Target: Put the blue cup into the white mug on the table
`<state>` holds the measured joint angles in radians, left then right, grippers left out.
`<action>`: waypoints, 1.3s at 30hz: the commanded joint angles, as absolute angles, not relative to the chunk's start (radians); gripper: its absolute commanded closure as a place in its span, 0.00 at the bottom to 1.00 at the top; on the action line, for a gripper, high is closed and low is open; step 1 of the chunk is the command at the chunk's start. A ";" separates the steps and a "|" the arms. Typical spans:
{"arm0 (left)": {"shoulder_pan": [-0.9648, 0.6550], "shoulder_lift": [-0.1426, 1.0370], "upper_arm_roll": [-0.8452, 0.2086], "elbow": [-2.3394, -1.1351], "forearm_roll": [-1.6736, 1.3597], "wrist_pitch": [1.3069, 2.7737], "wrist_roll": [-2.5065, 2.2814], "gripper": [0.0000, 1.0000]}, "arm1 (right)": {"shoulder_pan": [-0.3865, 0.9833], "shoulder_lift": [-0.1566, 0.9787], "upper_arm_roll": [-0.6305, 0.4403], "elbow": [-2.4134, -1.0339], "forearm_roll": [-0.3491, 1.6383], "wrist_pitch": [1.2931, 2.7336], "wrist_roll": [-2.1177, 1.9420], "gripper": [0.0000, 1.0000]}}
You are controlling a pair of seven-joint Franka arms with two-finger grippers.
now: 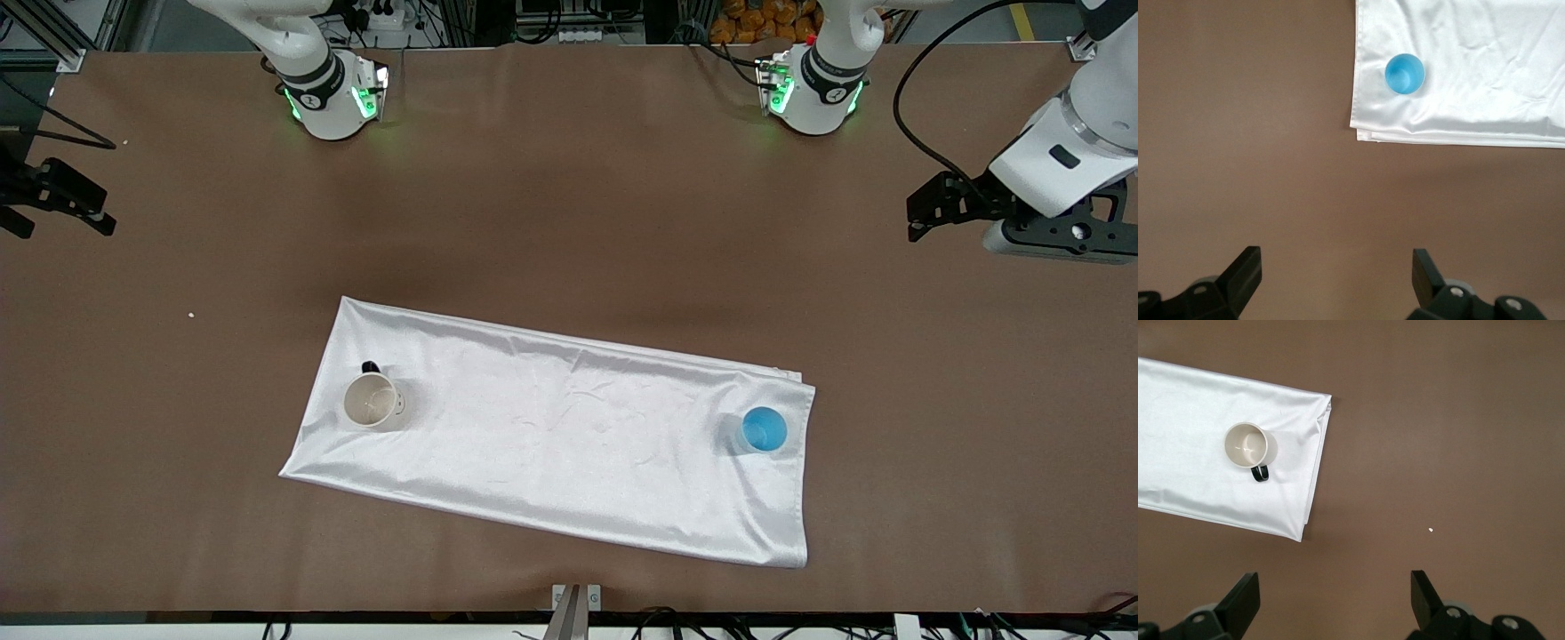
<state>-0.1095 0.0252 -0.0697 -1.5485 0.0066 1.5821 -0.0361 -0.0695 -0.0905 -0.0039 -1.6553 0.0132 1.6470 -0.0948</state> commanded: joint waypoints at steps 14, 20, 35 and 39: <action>-0.107 0.101 -0.069 -1.529 0.011 1.580 -0.029 0.00 | -0.023 0.001 -0.005 -1.707 0.018 1.689 -0.032 0.00; -0.110 0.144 -0.069 -1.526 0.009 1.582 -0.028 0.00 | -0.012 0.008 -0.002 -1.827 0.025 1.834 -0.029 0.00; -0.143 0.251 -0.071 -1.526 0.008 1.744 -0.029 0.00 | 0.117 0.153 0.000 -1.910 0.025 2.043 -0.044 0.00; -0.170 0.293 -0.069 -1.526 0.012 1.805 -0.031 0.00 | 0.141 0.222 0.000 -1.911 0.023 2.130 -0.049 0.00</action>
